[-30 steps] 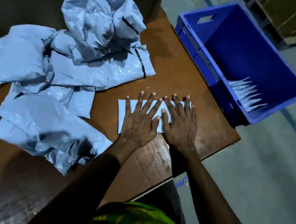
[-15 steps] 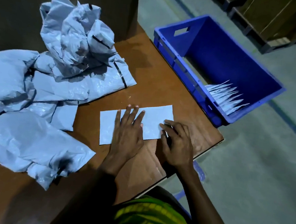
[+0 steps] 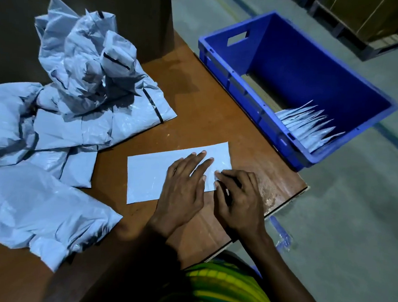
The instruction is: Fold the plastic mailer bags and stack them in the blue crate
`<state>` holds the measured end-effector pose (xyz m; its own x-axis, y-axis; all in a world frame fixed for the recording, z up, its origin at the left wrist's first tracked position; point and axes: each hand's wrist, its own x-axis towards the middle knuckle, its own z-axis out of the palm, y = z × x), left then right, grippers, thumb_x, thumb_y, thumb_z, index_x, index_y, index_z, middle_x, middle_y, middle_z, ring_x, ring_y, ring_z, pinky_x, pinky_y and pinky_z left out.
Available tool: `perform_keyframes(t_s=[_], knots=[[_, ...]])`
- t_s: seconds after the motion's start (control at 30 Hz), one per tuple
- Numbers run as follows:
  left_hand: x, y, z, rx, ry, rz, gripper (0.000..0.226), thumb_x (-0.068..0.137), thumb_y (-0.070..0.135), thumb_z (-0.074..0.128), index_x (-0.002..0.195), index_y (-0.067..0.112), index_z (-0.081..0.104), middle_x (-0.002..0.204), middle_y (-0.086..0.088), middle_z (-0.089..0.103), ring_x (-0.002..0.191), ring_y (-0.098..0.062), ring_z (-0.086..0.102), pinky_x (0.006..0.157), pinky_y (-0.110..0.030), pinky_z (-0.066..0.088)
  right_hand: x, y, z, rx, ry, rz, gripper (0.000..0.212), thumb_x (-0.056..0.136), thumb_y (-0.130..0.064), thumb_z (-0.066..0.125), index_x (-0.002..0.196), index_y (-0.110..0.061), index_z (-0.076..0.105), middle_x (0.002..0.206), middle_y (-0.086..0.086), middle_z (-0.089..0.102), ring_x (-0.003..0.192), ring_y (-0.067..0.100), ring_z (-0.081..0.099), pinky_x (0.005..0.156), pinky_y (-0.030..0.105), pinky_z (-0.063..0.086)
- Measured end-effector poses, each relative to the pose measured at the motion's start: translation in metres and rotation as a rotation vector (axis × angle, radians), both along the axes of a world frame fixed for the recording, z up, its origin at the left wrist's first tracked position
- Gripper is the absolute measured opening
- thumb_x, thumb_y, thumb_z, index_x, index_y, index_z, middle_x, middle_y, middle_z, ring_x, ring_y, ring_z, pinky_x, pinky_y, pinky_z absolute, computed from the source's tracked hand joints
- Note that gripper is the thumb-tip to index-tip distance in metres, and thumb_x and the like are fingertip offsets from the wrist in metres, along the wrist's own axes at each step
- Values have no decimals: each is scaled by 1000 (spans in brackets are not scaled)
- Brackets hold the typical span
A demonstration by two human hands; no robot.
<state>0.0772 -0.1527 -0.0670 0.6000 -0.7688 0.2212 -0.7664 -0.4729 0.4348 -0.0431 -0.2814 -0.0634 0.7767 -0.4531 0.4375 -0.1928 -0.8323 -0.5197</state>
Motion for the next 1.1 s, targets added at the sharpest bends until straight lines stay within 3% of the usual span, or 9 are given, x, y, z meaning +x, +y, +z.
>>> perform_keyframes(t_s=[0.2, 0.4, 0.47, 0.57, 0.7, 0.8, 0.93, 1.1], knots=[[10, -9, 24, -22, 67, 13, 39, 99, 22, 51, 134, 20, 68, 146, -2, 58, 134, -23, 51, 108, -48, 41, 2, 1, 6, -40, 55, 2, 21, 94, -10, 71, 114, -8, 78, 112, 6, 71, 100, 29, 60, 81, 46, 54], [37, -37, 32, -52, 136, -43, 30, 99, 7, 56, 122, 13, 75, 127, -2, 64, 118, -23, 53, 95, -39, 49, 1, 9, 11, -23, 49, 80, 21, 89, -1, 71, 109, -5, 77, 110, 7, 71, 105, 29, 64, 82, 42, 56], [37, -36, 22, -69, 179, -34, 27, 101, 9, 57, 120, 15, 75, 124, 1, 65, 114, -24, 53, 99, -33, 45, 2, 11, 6, 19, 53, 51, 22, 90, -3, 70, 110, -6, 79, 110, 5, 73, 106, 27, 65, 83, 41, 57], [38, -31, 16, -116, 200, -11, 27, 103, 12, 58, 120, 17, 77, 126, 1, 68, 112, -24, 57, 102, -11, 28, 3, 9, 14, 45, 93, 59, 23, 91, -8, 67, 109, -9, 81, 107, 4, 75, 102, 26, 66, 82, 37, 57], [36, -31, 18, -114, 175, -10, 32, 98, 9, 55, 122, 13, 77, 128, -5, 71, 116, -21, 59, 99, -19, 32, 19, 2, 34, 47, 133, 76, 19, 91, -7, 64, 103, -10, 79, 99, 4, 72, 97, 24, 62, 76, 37, 56], [29, -19, 23, -152, 127, 49, 31, 92, -2, 65, 116, 10, 79, 122, -3, 74, 114, -23, 62, 97, -17, 39, 26, 8, 27, -10, 176, 51, 19, 89, -5, 57, 89, -14, 74, 93, 2, 68, 98, 23, 59, 69, 40, 56], [14, 0, 24, -107, 5, 91, 22, 90, 3, 71, 108, 10, 80, 106, -2, 74, 104, -24, 62, 88, -34, 52, 20, 16, 18, -4, 147, 25, 13, 96, -9, 64, 94, -10, 77, 93, 6, 70, 96, 27, 62, 70, 41, 55], [6, 1, 16, -88, -33, 113, 31, 84, -1, 75, 112, 10, 79, 105, -5, 74, 103, -27, 60, 82, -36, 54, 46, -17, 41, 66, 171, 91, 15, 85, -7, 69, 93, -11, 81, 85, 7, 73, 88, 28, 63, 75, 33, 50]])
